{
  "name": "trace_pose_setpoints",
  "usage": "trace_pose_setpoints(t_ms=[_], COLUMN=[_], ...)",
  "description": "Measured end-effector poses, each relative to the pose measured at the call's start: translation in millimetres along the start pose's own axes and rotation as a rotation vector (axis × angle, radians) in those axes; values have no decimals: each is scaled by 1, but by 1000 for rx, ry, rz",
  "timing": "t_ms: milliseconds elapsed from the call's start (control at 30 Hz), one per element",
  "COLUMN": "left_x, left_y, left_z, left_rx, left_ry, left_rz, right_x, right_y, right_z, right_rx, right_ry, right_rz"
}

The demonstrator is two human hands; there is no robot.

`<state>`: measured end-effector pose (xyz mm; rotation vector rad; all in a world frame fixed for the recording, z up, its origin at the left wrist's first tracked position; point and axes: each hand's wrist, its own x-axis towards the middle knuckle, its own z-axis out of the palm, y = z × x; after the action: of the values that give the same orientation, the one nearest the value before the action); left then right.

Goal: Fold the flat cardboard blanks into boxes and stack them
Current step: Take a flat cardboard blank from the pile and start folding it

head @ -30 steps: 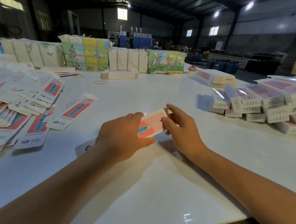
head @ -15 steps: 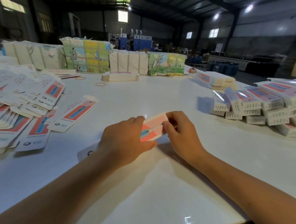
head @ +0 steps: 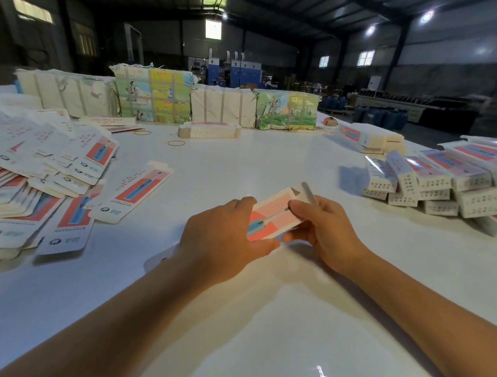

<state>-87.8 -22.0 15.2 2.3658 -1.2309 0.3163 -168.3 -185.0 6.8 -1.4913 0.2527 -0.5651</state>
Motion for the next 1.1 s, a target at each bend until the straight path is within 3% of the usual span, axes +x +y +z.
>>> trace_pose_setpoints(t_ms=[133,267,367,500,767,933,1100], left_x=[1,-1,-2,-3,-2,-5,-8], left_y=[0,-5,-7,-7,-9,-6,0], left_z=[8,11,10,8,7,5,0], left_rx=[92,125,128,136,88,176,351], left_ry=[24,64,84,124,157,173,375], left_rz=[6,30,35,83,124,135,280], right_x=[-10,-12,-17,-15,-10,-5,-6], right_y=[8,7,4,2,-7,-5,0], right_z=[2,5,7,8,6,3,0], right_rx=[-853,-1055,-978,-625,-147,-85,-340], right_ry=[76,11,-25,68,78,97,162], right_rz=[-396,-467,-459,-358,-229,-180,-293])
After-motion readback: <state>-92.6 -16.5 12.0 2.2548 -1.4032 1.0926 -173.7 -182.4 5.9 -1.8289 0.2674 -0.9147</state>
